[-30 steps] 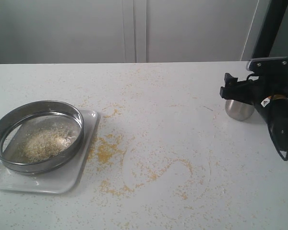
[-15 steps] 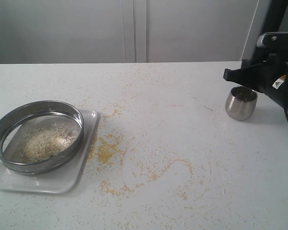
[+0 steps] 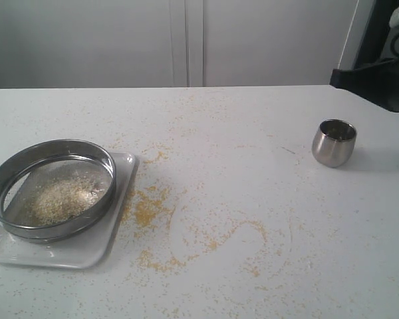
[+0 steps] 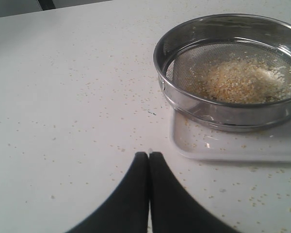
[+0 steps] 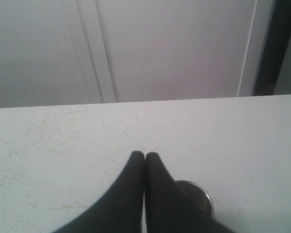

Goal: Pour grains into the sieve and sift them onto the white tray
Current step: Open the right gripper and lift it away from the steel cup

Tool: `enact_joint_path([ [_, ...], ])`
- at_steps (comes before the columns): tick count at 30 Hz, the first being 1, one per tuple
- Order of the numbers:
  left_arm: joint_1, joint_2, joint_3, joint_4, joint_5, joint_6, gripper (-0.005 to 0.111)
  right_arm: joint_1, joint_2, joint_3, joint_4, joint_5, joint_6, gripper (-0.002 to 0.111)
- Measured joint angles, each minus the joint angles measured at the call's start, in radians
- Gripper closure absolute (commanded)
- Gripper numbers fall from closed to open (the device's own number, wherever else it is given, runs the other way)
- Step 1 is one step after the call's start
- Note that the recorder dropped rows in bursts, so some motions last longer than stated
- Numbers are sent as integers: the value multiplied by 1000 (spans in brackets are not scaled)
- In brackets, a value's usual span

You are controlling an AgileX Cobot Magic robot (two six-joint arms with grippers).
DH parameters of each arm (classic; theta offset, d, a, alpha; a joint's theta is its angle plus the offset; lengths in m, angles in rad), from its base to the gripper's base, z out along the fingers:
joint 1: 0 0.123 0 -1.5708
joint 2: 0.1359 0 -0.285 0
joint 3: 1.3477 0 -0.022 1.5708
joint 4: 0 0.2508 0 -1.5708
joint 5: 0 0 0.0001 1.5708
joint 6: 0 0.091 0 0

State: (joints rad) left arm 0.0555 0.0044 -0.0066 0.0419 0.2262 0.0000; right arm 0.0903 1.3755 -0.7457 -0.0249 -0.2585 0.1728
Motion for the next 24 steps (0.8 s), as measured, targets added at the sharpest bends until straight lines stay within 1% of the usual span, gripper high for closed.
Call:
enact_joint_path([
  [5, 0, 0, 0, 0, 0, 0, 107, 28, -108, 0, -7, 97, 2, 108],
  [11, 0, 0, 0, 0, 0, 0, 107, 30, -204, -3, -11, 218, -8, 108],
  [20, 0, 0, 0, 0, 0, 0, 107, 30, -272, -50, -11, 474, -28, 108],
  [24, 0, 0, 0, 0, 0, 0, 107, 30, -283, -50, -11, 539, -32, 108],
])
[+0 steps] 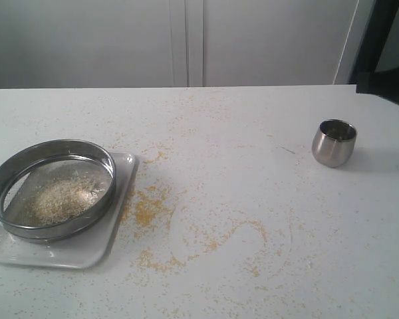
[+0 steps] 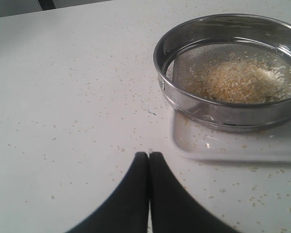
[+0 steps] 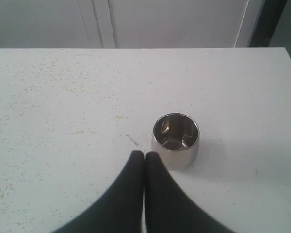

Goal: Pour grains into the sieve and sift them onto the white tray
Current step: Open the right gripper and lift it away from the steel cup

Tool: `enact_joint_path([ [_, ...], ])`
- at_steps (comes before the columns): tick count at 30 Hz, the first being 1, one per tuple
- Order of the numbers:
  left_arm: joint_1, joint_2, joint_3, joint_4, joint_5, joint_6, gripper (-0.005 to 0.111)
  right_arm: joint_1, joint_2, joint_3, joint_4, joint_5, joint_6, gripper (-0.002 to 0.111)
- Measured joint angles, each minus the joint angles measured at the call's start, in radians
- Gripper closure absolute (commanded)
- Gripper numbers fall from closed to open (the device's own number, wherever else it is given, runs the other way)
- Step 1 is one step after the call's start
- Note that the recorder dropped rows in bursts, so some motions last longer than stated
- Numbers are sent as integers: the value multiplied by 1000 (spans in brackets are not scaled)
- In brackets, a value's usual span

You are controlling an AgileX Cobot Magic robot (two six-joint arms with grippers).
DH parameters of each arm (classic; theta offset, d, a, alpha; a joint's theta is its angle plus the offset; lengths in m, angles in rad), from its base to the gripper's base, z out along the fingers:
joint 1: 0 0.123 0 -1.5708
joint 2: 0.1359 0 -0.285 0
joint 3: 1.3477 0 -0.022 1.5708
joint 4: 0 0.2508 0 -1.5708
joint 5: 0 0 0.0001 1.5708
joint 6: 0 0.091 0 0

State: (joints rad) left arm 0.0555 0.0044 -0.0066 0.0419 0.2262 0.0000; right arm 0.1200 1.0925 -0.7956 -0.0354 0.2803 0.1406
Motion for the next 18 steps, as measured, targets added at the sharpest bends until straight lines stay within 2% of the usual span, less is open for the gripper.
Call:
enact_joint_path([
  [10, 0, 0, 0, 0, 0, 0, 107, 0, -2, 0, 0, 14, -2, 108],
  [18, 0, 0, 0, 0, 0, 0, 107, 0, -49, -2, 0, 114, -2, 108],
])
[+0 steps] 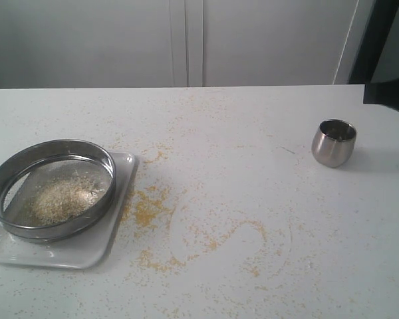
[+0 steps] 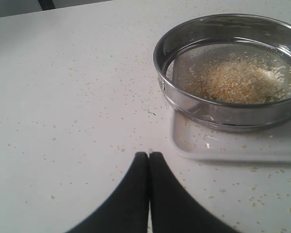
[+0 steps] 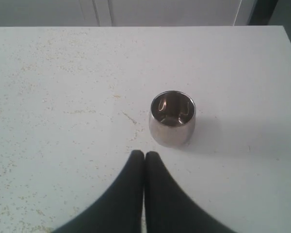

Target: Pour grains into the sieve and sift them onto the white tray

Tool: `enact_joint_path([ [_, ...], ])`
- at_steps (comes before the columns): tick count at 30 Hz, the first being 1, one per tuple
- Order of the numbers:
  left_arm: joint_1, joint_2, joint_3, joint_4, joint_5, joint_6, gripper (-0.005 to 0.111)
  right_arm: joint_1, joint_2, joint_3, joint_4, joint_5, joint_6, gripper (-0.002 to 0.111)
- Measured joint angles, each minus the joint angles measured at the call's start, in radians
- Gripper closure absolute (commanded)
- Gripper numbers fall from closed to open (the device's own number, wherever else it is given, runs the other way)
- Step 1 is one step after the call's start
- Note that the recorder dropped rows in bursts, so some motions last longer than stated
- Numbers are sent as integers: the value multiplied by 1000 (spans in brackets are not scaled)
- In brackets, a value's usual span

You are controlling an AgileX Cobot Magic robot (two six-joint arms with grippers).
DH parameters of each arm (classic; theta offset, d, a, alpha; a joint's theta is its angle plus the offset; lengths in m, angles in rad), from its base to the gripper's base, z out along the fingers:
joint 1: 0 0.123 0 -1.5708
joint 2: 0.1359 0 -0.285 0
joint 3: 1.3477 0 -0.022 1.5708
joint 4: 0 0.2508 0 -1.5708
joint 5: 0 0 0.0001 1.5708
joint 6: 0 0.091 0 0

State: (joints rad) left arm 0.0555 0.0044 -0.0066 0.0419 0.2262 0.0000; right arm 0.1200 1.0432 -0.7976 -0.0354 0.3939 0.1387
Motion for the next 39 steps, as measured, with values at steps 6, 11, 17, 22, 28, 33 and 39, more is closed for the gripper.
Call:
enact_joint_path([
  [6, 0, 0, 0, 0, 0, 0, 107, 0, -82, 20, 0, 1, 0, 108],
  [11, 0, 0, 0, 0, 0, 0, 107, 0, -122, 41, 0, 2, 0, 108],
  [17, 0, 0, 0, 0, 0, 0, 107, 0, -127, 43, 0, 6, 0, 108],
  [22, 0, 0, 0, 0, 0, 0, 107, 0, -127, 43, 0, 8, 0, 108],
  [28, 0, 0, 0, 0, 0, 0, 107, 0, -127, 43, 0, 8, 0, 108],
  [33, 0, 0, 0, 0, 0, 0, 107, 0, -127, 43, 0, 8, 0, 108],
  [39, 0, 0, 0, 0, 0, 0, 107, 0, -127, 43, 0, 8, 0, 108],
])
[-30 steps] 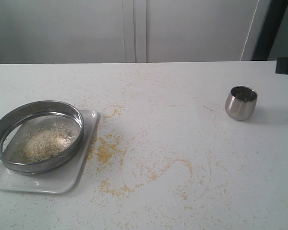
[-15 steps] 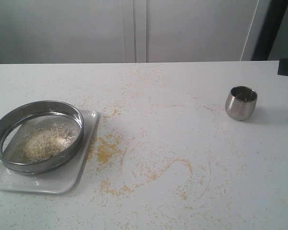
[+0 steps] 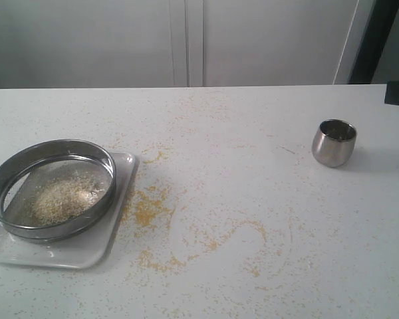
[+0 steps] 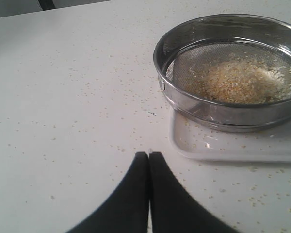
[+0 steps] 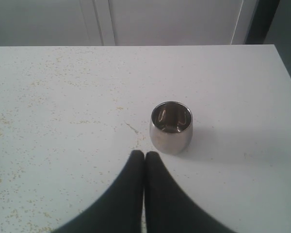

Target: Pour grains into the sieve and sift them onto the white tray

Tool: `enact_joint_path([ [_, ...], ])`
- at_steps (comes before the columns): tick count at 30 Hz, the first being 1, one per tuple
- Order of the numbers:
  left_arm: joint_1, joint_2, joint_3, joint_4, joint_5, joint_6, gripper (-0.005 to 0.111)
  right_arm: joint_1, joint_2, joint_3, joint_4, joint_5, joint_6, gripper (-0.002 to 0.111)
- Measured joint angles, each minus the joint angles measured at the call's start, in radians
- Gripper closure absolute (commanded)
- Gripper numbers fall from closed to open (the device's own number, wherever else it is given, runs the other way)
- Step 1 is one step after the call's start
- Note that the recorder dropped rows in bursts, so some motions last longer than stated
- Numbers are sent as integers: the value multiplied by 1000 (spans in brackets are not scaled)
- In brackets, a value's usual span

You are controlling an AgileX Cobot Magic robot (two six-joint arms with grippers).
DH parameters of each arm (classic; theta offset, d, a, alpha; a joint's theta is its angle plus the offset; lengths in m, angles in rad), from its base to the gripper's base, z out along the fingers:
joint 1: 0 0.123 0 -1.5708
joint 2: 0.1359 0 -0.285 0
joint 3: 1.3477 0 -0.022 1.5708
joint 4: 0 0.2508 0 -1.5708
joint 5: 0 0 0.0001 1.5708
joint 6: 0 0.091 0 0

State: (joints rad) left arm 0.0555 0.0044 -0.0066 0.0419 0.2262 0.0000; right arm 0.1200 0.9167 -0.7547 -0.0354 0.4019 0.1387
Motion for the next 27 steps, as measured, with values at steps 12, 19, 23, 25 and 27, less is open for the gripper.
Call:
enact_joint_path([
  [12, 0, 0, 0, 0, 0, 0, 107, 0, 0, 0, 0, 0, 0, 108],
  [19, 0, 0, 0, 0, 0, 0, 107, 0, 0, 0, 0, 0, 0, 108],
  [23, 0, 0, 0, 0, -31, 0, 107, 0, 0, 0, 0, 0, 0, 108],
  [25, 0, 0, 0, 0, -80, 0, 107, 0, 0, 0, 0, 0, 0, 108],
  [27, 0, 0, 2, 0, -139, 0, 107, 0, 0, 0, 0, 0, 0, 108],
])
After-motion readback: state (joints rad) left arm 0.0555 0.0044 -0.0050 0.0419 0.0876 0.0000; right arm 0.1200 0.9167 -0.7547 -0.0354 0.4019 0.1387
